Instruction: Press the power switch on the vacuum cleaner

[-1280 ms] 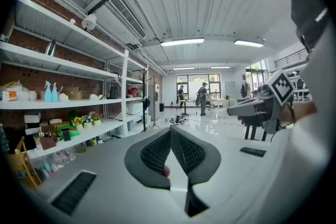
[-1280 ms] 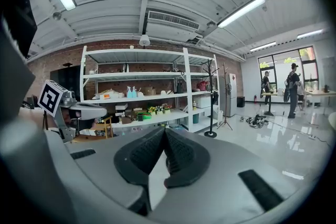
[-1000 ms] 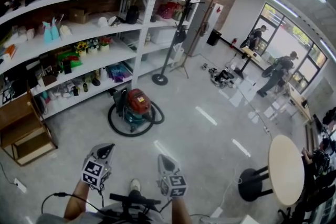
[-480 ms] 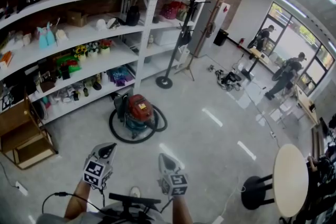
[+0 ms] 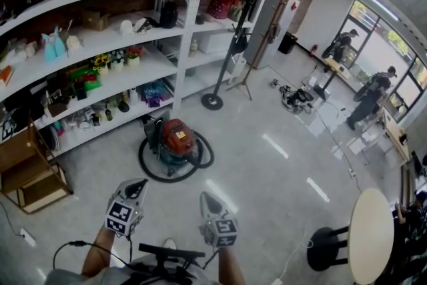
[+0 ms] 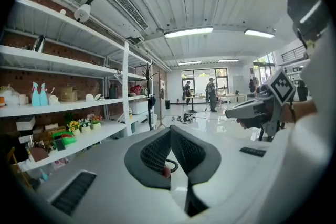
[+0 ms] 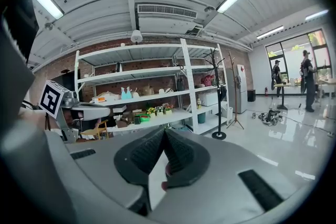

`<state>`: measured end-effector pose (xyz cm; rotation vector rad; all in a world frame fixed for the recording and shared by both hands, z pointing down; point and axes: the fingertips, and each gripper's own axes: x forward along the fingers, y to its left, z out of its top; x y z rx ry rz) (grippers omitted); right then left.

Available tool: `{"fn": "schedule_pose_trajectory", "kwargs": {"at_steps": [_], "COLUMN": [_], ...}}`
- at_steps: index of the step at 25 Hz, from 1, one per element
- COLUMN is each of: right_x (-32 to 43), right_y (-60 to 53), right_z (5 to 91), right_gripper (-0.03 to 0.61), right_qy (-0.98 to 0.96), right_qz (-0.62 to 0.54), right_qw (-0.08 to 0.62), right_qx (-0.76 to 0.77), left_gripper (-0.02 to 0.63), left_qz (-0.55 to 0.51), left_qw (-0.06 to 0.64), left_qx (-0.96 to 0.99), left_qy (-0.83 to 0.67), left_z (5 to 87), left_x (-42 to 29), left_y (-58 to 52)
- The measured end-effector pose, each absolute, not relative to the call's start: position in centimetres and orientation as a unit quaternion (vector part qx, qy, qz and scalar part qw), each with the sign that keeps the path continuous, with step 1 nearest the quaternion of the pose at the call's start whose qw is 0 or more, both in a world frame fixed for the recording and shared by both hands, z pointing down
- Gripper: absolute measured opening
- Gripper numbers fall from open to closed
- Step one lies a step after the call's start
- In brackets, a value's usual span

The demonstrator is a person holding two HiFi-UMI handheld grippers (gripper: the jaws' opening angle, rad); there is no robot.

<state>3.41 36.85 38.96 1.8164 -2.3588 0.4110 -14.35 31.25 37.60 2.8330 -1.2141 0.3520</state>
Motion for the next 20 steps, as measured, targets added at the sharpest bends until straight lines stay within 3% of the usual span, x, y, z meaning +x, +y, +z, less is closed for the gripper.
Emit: {"fn": "schedule_pose_trajectory", "kwargs": {"at_steps": [20], "right_x": [6.4], "right_y": [31.6], "right_z": [39.7], "right_gripper": [0.012], "right_qy": [-0.791], "right_qz": [0.141], "right_qw": [0.06], "right_qx": [0.592], "left_gripper": [0.006], "left_qz": [0.121], "left_qw": [0.007], "left_qx": [0.907], "left_qy": [-0.403], "left_z": [37.7], "left_x": [-11.3], "left_y": [26.4]}}
